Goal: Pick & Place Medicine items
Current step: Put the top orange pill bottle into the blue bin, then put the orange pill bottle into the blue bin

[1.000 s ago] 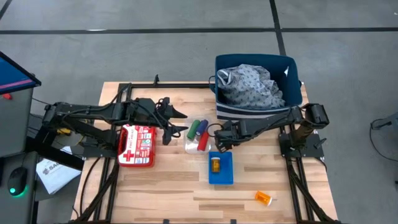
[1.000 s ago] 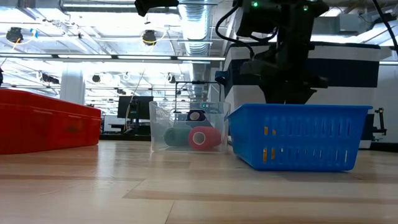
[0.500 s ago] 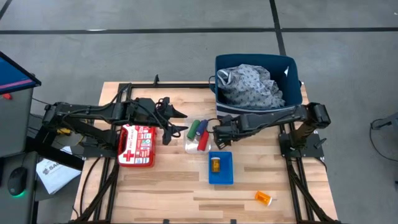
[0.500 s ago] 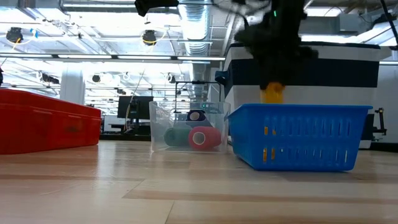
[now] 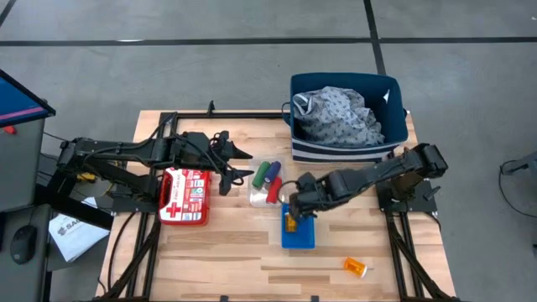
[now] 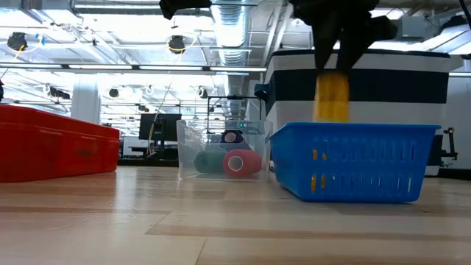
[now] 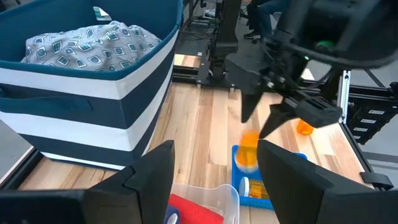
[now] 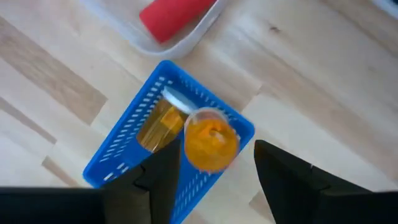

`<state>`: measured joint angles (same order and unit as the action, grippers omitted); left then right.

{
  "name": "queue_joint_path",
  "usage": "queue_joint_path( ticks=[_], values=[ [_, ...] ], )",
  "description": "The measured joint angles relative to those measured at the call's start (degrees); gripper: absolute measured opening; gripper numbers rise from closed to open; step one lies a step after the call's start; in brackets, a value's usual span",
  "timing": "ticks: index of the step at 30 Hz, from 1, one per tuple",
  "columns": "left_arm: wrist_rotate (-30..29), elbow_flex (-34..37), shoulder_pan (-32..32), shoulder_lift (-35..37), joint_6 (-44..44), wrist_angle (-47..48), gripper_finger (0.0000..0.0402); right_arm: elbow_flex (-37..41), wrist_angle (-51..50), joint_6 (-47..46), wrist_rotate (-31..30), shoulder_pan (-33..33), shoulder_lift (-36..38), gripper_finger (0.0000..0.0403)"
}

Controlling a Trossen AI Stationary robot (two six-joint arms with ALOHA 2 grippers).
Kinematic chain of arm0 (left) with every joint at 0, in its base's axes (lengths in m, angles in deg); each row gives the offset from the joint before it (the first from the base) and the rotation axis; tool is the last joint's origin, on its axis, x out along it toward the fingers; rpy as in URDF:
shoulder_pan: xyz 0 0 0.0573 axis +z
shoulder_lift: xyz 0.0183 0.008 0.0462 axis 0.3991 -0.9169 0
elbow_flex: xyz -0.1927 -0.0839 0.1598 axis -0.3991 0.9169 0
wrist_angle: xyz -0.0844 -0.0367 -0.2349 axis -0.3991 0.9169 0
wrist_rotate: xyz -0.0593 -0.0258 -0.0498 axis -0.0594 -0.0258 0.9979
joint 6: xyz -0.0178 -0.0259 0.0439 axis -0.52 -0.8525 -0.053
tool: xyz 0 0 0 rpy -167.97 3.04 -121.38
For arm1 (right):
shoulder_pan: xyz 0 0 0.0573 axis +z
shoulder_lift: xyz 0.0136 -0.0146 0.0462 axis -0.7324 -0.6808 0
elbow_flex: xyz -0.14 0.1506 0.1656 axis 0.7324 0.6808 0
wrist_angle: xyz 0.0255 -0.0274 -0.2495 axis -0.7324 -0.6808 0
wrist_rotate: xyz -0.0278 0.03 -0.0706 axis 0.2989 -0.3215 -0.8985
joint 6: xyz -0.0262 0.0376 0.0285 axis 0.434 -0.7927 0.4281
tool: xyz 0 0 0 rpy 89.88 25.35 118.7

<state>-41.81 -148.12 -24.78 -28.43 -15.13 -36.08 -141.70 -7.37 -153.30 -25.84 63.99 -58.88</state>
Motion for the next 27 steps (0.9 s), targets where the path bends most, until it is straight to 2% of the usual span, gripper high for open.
queue_joint_path(
  ticks=[7, 15, 21, 27],
  values=[
    [0.0, 0.0, 0.0, 0.0, 0.0, 0.1, 0.0218, -0.1, 3.0, -3.7, 0.1, 2.5, -1.7, 0.0170],
    [0.1, 0.0, 0.0, 0.0, 0.0, 0.3, 0.0218, 0.0, 1.2, -7.1, -0.2, 3.8, -2.0, 0.0152],
    [2.6, 0.0, 0.0, 0.0, -0.2, 0.5, 0.0218, 0.0, -2.8, -13.0, 2.1, 8.7, -1.8, 0.0165],
    [2.6, 0.0, -0.4, 0.0, 0.0, 1.5, 0.0218, 0.0, -4.8, -25.3, 6.0, 17.1, -1.8, 0.0198]
  ],
)
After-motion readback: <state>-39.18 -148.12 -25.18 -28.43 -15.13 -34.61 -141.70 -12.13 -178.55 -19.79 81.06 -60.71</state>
